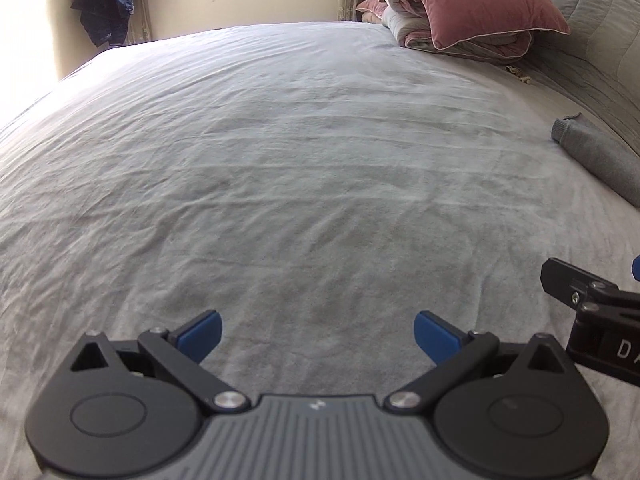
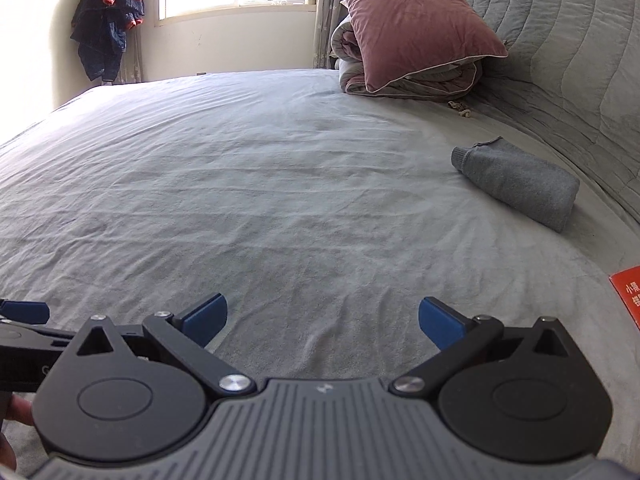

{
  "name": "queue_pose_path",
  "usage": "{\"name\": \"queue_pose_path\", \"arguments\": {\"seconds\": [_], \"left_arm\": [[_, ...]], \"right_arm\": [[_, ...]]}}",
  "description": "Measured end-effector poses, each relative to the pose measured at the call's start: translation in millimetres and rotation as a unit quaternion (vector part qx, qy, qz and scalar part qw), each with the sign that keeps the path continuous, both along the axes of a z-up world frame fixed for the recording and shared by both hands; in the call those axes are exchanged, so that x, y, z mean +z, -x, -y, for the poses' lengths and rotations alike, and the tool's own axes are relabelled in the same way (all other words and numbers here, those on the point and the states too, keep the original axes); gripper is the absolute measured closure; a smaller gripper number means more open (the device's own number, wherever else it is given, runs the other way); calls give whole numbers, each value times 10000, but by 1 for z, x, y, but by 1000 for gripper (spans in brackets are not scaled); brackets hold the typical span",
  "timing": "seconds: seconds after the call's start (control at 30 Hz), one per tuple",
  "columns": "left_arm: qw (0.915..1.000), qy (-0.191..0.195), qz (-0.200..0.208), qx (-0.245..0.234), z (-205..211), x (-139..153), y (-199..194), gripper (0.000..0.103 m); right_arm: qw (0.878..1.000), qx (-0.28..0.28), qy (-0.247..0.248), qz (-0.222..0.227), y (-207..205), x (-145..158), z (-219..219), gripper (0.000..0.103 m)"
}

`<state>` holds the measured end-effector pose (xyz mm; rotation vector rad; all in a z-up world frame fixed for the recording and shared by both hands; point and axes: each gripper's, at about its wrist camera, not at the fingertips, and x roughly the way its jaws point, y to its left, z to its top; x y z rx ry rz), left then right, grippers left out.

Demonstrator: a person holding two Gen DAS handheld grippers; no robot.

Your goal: Fold clothes

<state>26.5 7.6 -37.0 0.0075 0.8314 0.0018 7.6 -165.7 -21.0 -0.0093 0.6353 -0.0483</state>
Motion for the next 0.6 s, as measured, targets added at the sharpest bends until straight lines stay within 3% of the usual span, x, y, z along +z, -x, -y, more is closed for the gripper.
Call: {"name": "queue_pose_path", "arguments": {"seconds": [0.2,0.6], "left_arm": [[9994,-51,63,335,-15,-17,-9,1],[9987,-129,360,335,-17,-23,-17,0]], "right_arm": [[9998,13,7,-216,-21,-18,-2,0],[9989,9,-6,-473,-41,-36,-6,0]]}}
